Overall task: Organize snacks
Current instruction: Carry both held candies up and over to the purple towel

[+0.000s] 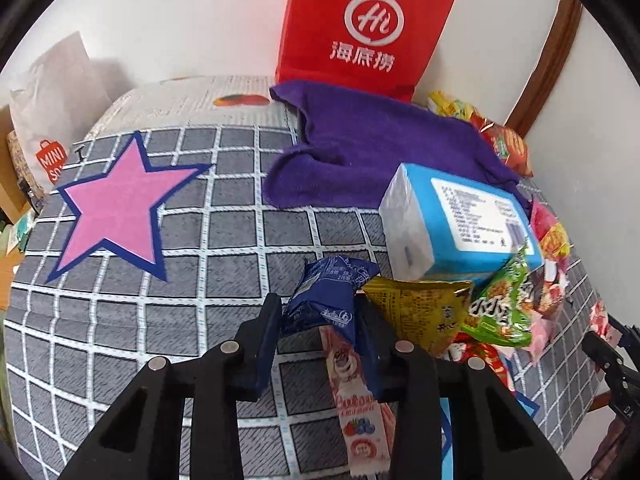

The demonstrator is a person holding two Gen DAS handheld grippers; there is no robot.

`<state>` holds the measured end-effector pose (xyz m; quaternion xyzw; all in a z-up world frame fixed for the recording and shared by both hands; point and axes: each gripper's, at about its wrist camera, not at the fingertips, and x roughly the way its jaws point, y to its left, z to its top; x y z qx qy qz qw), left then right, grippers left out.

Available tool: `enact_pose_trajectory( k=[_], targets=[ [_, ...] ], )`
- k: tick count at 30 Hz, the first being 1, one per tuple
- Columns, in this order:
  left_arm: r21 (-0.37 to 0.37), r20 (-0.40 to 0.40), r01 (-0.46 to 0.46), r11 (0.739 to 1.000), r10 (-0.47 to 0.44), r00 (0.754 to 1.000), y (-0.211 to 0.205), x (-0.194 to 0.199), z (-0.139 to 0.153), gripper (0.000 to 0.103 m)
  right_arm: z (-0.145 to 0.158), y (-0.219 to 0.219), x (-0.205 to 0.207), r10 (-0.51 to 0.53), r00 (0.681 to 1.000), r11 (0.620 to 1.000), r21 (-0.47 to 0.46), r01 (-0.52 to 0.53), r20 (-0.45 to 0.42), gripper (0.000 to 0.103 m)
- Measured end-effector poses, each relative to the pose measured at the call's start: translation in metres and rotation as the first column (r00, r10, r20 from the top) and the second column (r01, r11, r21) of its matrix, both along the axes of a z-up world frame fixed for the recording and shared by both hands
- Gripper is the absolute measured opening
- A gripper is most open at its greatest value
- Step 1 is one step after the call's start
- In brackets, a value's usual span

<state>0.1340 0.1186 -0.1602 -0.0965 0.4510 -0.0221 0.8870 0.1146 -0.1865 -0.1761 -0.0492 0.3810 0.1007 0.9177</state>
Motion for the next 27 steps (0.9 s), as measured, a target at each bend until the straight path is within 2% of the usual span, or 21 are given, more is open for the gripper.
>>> enact_pose_trajectory(
  k=[9, 15, 27],
  targets=[
    [0.011, 0.052, -0.032, 0.999, 0.032, 0.998, 0.010, -0.018, 0.033, 0.034, 0.017, 0.000, -0.006, -0.016, 1.000, 1.000, 0.011, 0.016, 0.012, 0.058],
    [0.028, 0.079, -0.047, 0.998, 0.045, 0.996, 0.011, -0.014, 0.055, 0.034, 0.036, -0.002, 0.002, -0.022, 0.999, 0.999, 0.028, 0.021, 0.033, 0.058],
    [0.069, 0.121, -0.038, 0.997, 0.029, 0.992, 0.002, 0.028, 0.093, 0.034, 0.065, 0.001, 0.062, -0.039, 0.998, 0.998, 0.041, 0.038, 0.042, 0.058]
  ],
)
